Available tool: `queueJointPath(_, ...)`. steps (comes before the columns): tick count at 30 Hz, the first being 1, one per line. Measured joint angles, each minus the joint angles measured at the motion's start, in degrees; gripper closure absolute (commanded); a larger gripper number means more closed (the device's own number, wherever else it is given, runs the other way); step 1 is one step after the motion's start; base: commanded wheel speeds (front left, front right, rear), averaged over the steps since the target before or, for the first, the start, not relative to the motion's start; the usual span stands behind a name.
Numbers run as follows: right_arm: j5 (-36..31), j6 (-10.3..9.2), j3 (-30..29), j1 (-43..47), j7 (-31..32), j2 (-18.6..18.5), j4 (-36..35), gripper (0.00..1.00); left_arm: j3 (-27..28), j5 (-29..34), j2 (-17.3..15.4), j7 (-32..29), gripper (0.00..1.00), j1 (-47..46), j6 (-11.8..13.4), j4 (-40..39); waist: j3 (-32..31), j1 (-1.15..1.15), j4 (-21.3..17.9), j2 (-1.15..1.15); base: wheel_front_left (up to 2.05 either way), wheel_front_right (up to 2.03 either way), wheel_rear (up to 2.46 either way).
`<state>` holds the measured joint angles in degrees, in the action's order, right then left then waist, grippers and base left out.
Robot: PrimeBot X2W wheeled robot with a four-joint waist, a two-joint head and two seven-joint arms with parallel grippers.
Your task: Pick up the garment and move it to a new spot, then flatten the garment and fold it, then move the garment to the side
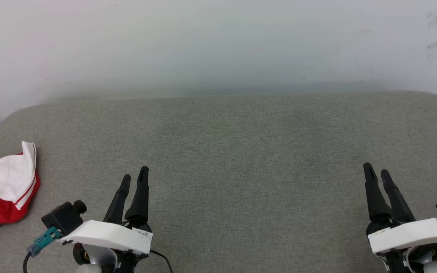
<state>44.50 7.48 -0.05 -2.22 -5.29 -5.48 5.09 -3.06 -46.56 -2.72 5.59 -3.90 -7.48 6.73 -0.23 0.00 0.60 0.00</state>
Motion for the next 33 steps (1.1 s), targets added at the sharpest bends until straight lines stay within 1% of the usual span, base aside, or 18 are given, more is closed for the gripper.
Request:
queueJointPath(9, -9.23, 0.01, 0.84, 0.18, 0.42, -0.77, -2.12, 0.00, 0.03, 10.03, 0.00, 1.59, 0.00, 0.14, 0.00, -0.75, -0.04, 0.00, 0.15, 0.00, 0.00, 0.00, 0.00)
queueJointPath(20, -17.55, 0.01, 0.97, 1.17, 2.53, -0.92, -3.93, 0.00, 0.63, 18.02, -0.05, 3.23, 0.00, 0.71, 0.00, -1.29, -0.22, 0.00, 0.23, 0.00, 0.00, 0.00, 0.00)
queueJointPath(33, -26.77, 0.01, -0.25, 2.39, 3.61, -0.10, -6.08, 0.00, 0.76, 26.54, -0.24, 5.02, 0.00, 1.14, 0.00, 0.27, -0.39, 0.00, 0.29, 0.00, 0.00, 0.00, 0.00)
